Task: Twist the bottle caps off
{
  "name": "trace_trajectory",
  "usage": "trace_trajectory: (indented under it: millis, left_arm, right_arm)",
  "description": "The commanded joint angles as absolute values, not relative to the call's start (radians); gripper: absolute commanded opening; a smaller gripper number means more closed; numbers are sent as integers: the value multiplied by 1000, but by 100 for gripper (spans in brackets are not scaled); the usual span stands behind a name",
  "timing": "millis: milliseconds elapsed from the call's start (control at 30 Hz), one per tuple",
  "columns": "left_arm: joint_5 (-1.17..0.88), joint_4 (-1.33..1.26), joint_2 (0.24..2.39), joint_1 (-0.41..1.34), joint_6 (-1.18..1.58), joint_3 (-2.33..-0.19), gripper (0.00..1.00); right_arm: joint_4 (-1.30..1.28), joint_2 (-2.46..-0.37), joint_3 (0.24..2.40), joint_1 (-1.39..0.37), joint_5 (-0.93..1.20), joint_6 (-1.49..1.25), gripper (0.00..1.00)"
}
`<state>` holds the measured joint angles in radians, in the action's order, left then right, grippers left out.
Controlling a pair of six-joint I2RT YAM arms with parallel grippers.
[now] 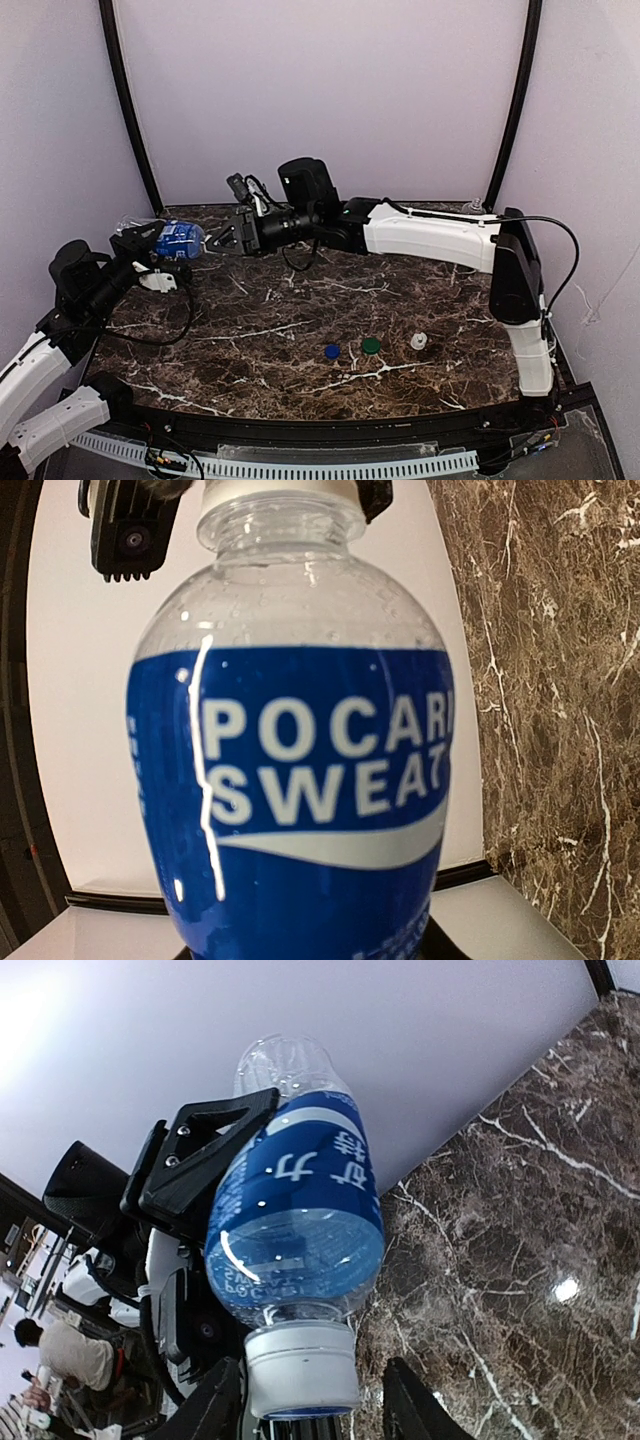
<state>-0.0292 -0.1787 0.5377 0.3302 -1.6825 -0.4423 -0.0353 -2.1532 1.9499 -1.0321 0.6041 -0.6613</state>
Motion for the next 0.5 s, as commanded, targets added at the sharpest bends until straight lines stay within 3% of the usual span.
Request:
trace_trajectory:
  millis: [0, 233, 467]
  left_arm:
    - [-20, -201, 536, 333, -1668, -435, 42]
    - [-24, -201, 536, 333, -1670, -435, 42]
    - [-24, -182, 530, 333, -1668, -438, 42]
  right_arm:
    - [34, -2155, 1919, -1035, 620, -676, 45]
    - [35, -2159, 1926, -1030, 612, -664, 40]
    - [66, -2168, 1931, -1032, 639, -650, 8]
